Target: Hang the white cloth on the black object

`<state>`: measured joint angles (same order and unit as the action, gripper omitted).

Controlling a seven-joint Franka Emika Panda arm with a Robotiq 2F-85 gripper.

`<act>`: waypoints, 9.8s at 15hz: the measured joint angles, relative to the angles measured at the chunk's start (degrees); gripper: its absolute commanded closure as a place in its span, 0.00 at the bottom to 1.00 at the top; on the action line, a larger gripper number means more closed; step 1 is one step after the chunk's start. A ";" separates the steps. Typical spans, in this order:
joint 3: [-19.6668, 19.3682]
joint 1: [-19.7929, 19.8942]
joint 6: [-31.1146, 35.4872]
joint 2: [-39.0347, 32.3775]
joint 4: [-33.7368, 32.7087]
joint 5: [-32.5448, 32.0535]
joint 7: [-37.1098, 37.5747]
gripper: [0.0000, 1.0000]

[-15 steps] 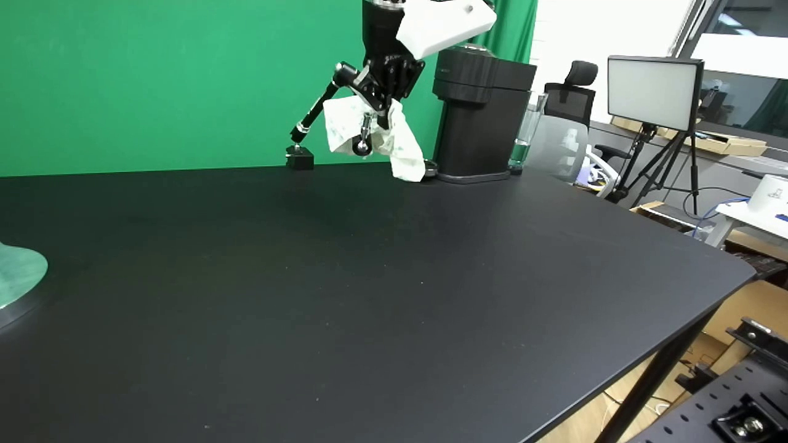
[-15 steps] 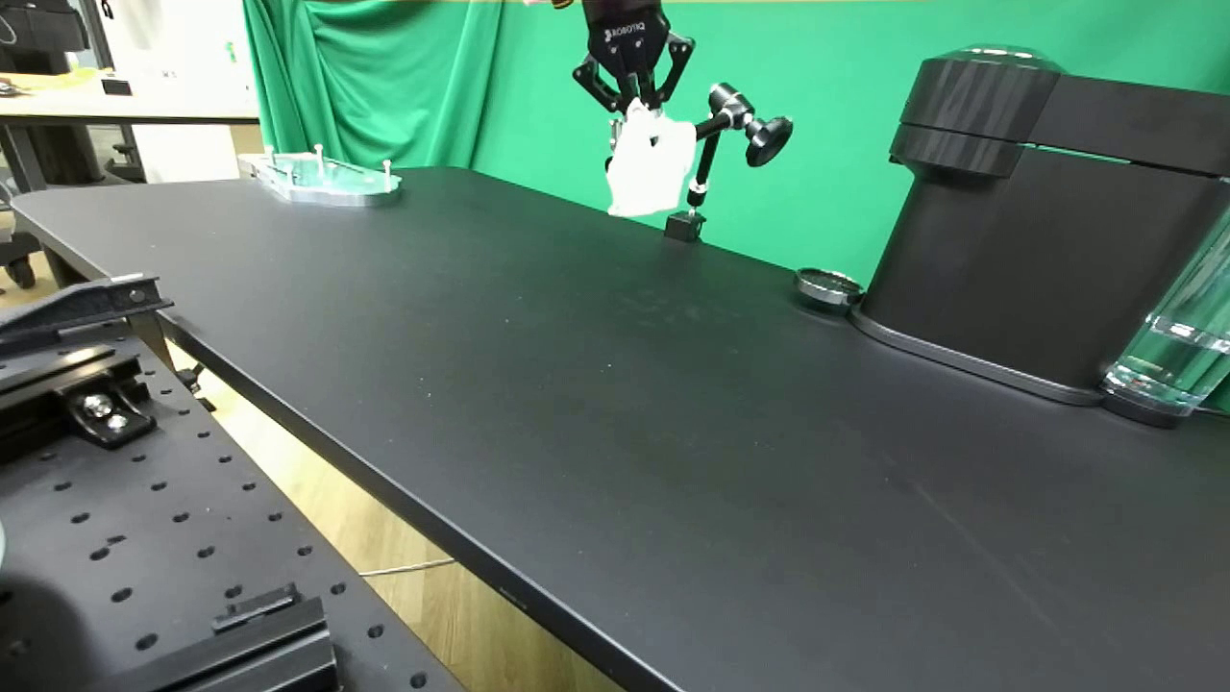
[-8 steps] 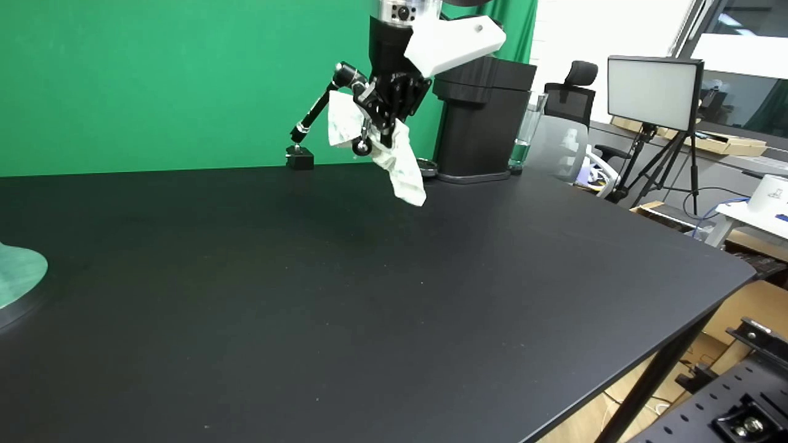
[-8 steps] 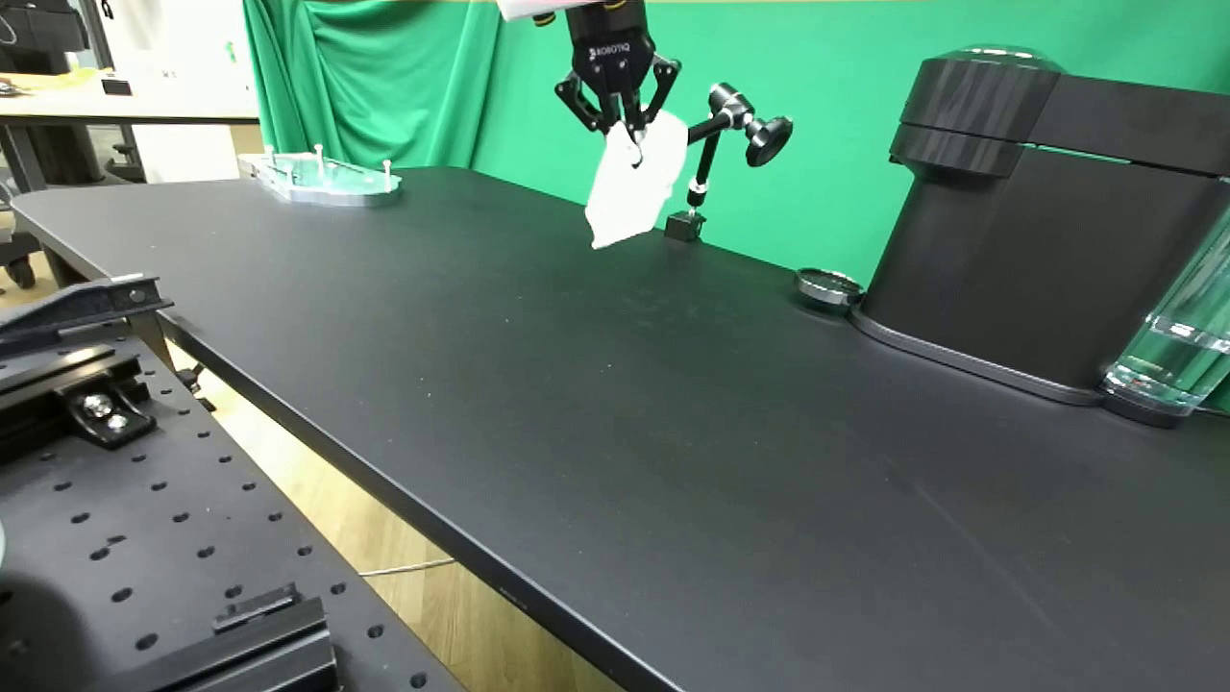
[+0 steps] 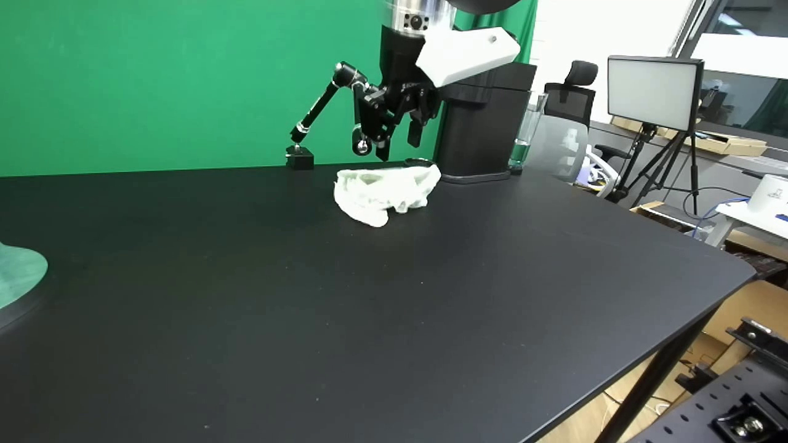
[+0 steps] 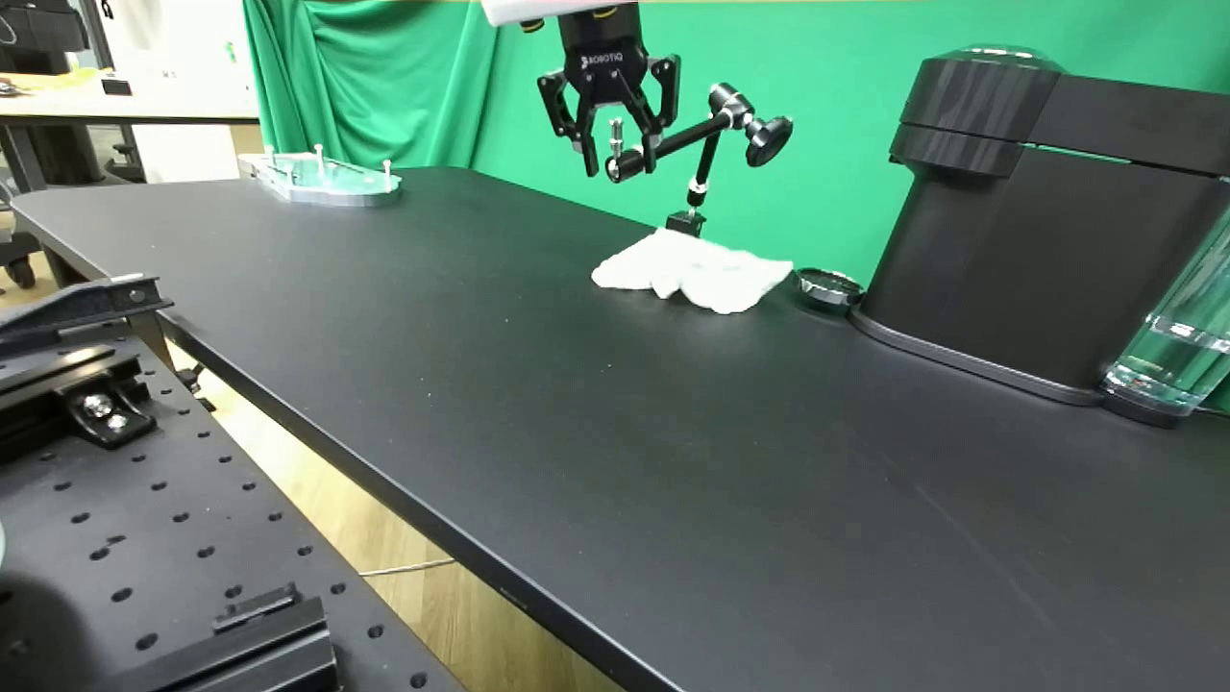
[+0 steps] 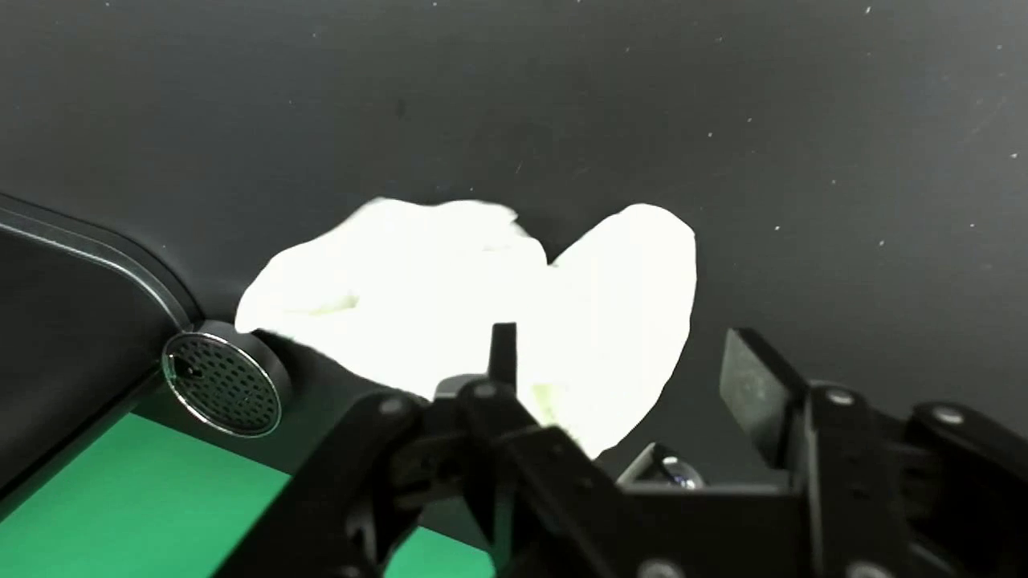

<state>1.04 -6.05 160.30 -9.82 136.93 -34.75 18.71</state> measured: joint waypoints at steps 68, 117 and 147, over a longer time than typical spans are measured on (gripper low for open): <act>-12.28 7.51 23.06 -28.21 -16.96 -22.38 36.39 0.82; -16.24 -16.95 11.21 2.00 -9.10 -28.08 39.95 1.00; -16.25 -25.11 9.98 -19.74 -19.30 -27.98 44.45 1.00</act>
<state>-15.21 -31.16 170.28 -29.56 117.63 -62.73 63.16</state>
